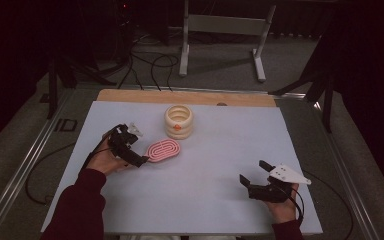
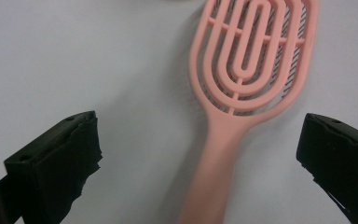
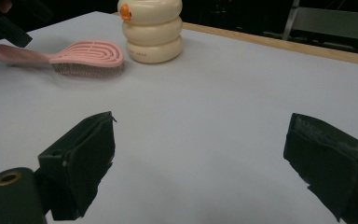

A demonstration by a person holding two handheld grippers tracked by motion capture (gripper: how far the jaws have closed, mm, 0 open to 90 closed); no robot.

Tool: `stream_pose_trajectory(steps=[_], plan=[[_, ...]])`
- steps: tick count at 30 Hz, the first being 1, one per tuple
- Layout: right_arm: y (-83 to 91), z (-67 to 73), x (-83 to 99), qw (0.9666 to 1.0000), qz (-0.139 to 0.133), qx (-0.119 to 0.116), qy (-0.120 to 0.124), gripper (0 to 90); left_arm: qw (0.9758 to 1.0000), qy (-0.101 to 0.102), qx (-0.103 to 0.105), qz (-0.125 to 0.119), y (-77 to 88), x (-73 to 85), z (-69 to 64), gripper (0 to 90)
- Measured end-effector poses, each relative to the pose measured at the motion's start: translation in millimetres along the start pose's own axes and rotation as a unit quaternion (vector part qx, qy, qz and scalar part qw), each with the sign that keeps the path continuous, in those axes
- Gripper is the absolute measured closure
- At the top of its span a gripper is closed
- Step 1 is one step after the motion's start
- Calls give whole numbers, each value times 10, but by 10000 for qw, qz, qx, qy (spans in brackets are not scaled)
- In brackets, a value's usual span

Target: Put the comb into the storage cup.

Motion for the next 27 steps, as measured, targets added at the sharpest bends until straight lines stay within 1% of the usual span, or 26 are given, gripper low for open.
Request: stream_pose_trajectory(steps=[3, 6, 9, 10, 11, 13, 14, 16, 17, 19, 22, 23, 24, 27], plan=[[-3, -1, 3, 10000, 2, 3, 8, 88, 9999, -27, 16, 101, -27, 8, -6, 1], [-4, -1, 3, 10000, 2, -1, 8, 88, 9998, -25, 55, 163, -51, 12, -14, 6], [-6, 0, 6, 10000, 11, -6, 6, 88, 9996, -8, 89, 281, -80, 22, -21, 16], [-7, 0, 7, 10000, 13, -8, 10, 88, 9994, -40, 87, 344, -93, 28, -25, 19], [-8, 0, 8, 10000, 17, -9, 7, 88, 9993, -63, 68, 373, -99, 30, -26, 23], [-9, 0, 9, 10000, 19, -14, 2, 88, 9990, -51, 101, 422, -112, 35, -40, 33], [-9, 0, 11, 10000, 24, -18, 4, 88, 9990, -91, 106, 432, -117, 34, -40, 38], [-11, 2, 13, 10000, 33, -30, 0, 88, 9988, -86, 99, 471, -135, 37, -50, 49], [-13, 5, 14, 10000, 32, -40, -1, 88, 9985, -125, 83, 526, -147, 42, -55, 58], [-14, 9, 14, 10000, 45, -48, 5, 88, 9980, -137, 59, 607, -171, 52, -66, 78], [-15, 8, 14, 10000, 49, -38, 15, 88, 9978, -161, 46, 647, -187, 56, -70, 101], [-17, 9, 14, 10000, 54, -38, 8, 88, 9966, -215, 36, 793, -207, 68, -75, 101], [-20, 6, 21, 10000, 79, -36, 30, 88, 9960, -232, 11, 859, -220, 75, -83, 145], [-26, 10, 25, 9999, 91, -58, 17, 88, 9944, -300, -80, 1006, -236, 80, -98, 196]])
Point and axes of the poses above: each handheld gripper's, and its own axes: y roughly backward along the jaws, x roughly out of its underside, z roughly to its left, the point moved 5 cm from there along -y, roughly forward along the jaws, and after that the axes turned 12 degrees about y, right-handed, at the moved point
